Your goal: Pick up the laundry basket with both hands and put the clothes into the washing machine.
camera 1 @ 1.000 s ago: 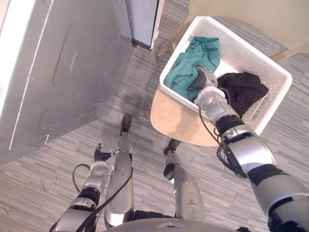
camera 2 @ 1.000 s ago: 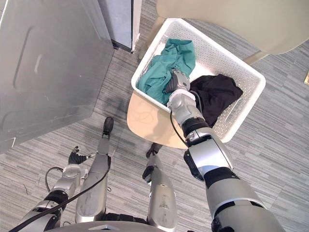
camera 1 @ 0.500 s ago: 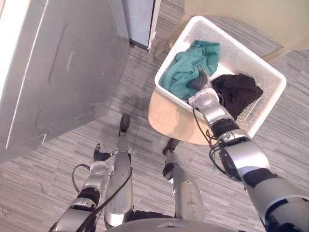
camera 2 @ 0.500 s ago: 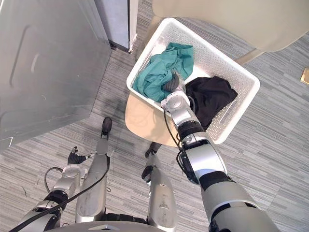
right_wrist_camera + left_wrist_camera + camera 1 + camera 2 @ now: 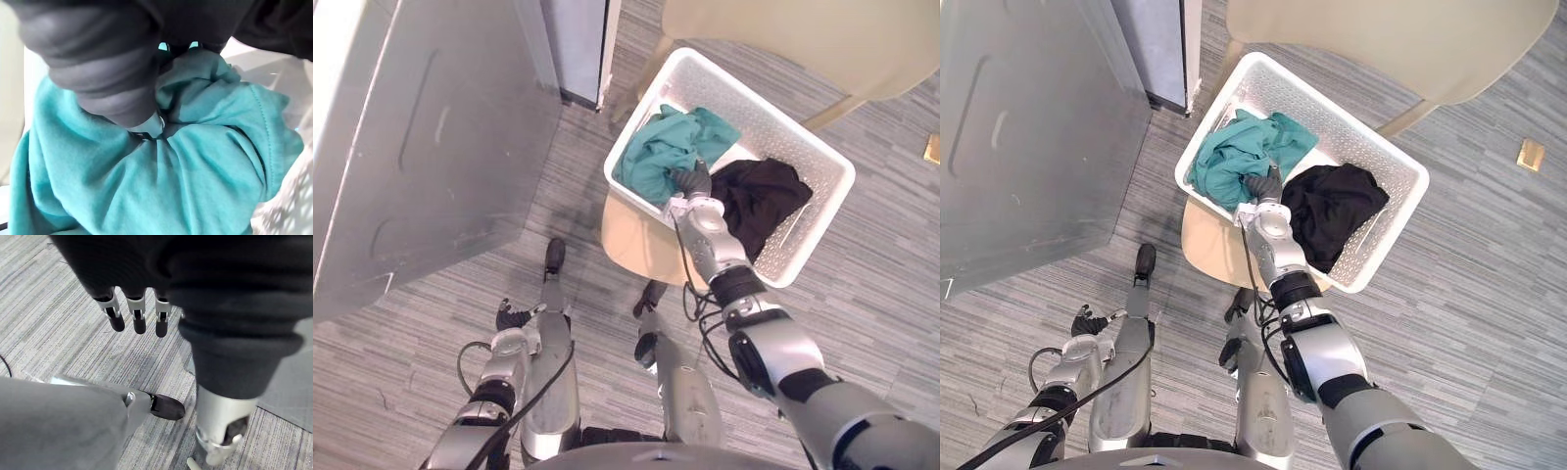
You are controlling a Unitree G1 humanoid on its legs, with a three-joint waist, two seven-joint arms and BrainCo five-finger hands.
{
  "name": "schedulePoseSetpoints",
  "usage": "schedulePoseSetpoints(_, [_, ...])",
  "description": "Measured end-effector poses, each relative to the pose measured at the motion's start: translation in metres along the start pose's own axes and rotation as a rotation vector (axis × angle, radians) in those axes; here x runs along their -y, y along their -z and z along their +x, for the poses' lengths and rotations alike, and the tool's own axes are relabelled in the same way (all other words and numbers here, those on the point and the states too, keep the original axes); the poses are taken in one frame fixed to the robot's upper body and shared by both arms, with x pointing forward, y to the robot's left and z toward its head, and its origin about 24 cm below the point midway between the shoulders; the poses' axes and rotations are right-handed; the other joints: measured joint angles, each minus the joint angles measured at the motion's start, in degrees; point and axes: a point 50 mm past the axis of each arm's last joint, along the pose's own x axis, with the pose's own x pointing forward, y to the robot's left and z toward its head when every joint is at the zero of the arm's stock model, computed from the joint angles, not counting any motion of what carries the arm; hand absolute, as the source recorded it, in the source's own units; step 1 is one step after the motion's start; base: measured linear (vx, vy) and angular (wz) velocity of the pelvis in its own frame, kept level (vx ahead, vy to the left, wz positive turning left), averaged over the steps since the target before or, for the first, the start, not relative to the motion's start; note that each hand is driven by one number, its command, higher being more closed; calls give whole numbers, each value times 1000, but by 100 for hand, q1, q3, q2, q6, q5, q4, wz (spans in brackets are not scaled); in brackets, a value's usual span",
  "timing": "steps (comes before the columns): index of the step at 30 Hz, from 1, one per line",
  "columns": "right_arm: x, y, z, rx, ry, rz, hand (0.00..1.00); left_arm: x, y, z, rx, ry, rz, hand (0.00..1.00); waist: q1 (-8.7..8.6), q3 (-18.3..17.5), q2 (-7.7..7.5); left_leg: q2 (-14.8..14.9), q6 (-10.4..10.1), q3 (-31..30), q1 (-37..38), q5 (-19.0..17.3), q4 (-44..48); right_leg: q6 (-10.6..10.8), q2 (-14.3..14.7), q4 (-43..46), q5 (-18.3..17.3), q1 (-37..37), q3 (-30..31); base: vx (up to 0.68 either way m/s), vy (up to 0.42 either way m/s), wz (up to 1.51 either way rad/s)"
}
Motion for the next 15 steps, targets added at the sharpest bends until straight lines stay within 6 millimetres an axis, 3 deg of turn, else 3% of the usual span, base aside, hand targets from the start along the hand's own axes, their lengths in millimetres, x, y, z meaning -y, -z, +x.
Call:
schedulePoseSetpoints(7, [3,8,-23,26,-44,266,100,-8,9,0,-39,-27,-14,0,-33,-17,-30,-2,-9,64,328,-104,-1,34,-53,80,-69,253,63,0,0,-1])
schedulePoseSetpoints(12, [16,34,-51,-36,-35,441,100,-23,34,-5,-110,-55,0,0,-151,-162,-200,-34,3,153,660,-203,-1,99,-149,309,-278,453,118,36,-4,-1])
schedulePoseSetpoints(15, [27,45,-67,-56,-23,478,100,-28,47,-8,-145,-59,26,0,-201,-500,-257,-88,6,188,759,-275,0,133,-221,380,-366,496,153,72,0,0])
